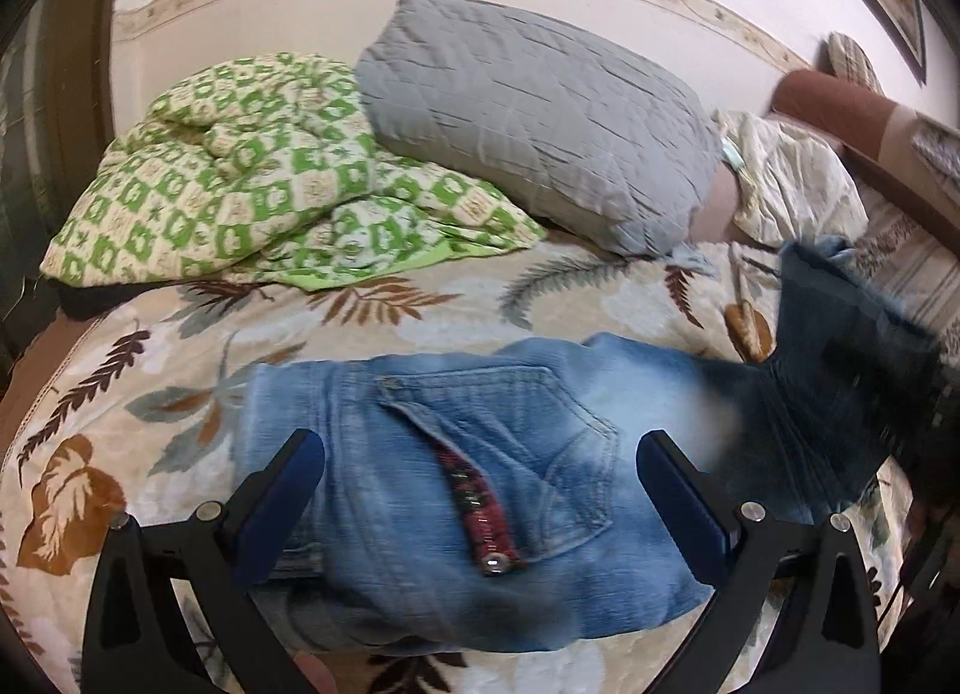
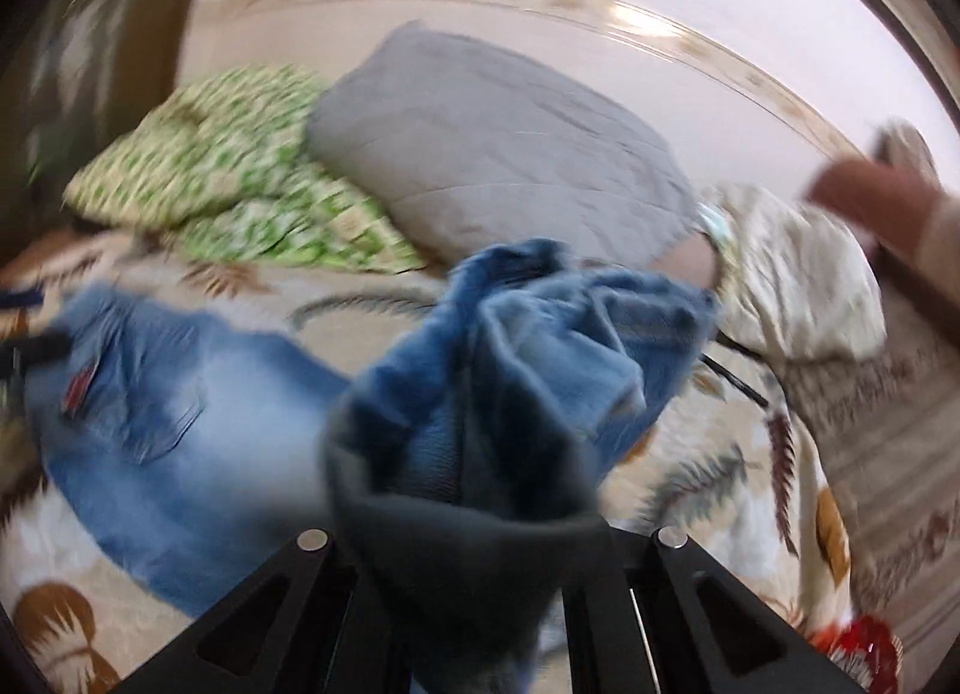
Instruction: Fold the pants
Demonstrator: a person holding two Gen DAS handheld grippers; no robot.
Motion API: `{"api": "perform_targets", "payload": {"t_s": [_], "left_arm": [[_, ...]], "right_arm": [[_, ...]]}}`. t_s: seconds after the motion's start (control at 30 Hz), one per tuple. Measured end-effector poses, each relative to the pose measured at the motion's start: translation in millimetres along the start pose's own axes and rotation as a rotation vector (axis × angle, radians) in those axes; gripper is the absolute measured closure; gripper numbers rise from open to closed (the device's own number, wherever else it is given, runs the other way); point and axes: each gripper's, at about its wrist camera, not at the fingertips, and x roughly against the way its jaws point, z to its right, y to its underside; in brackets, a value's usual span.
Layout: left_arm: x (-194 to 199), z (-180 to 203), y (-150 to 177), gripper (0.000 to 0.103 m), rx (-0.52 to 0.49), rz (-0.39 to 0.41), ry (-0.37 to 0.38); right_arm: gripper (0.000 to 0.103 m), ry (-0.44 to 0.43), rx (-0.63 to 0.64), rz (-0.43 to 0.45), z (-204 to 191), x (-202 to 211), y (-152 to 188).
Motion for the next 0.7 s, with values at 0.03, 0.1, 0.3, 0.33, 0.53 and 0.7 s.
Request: {"api": "perform_targets", "payload": {"t_s": [0.03, 0.1, 0.3, 0.33, 0.53, 0.7], "left_arm": [[0.4, -3.1, -0.6, 0.000, 0.010, 0.000, 0.000], [0.4, -7.9, -1.7, 0.000, 0.021, -0.003, 0.000], [1.8, -13.6, -1.7, 0.000, 0.029, -0.004, -0.005], [2.0, -14.2, -1.7, 0.000, 0.030, -0.004, -0.004], [-0.2, -13.4, -1.2, 0.000, 0.029, -0.011, -0.006], [-1.1, -11.9, -1.3, 0.000, 0.024, -0.016, -0.007]], "right_arm": [[0.098, -0.005, 0.017, -0.017, -7.7, -3.4, 1.2], [0.098, -0.032, 0.054, -0.061, -23.7, -14.1, 4.8], [0.098, -0.105, 0.097, -0.139, -55.9, -31.6, 18.7], [0.098, -0.108, 0.102, -0.145, -57.9, -31.3, 21.9], [0.095, -0.120, 0.093, -0.243, -65.9, -51.5, 42.0], [0.087, -0.109, 0.081, -0.230, -66.8, -35.3, 40.1]]}}
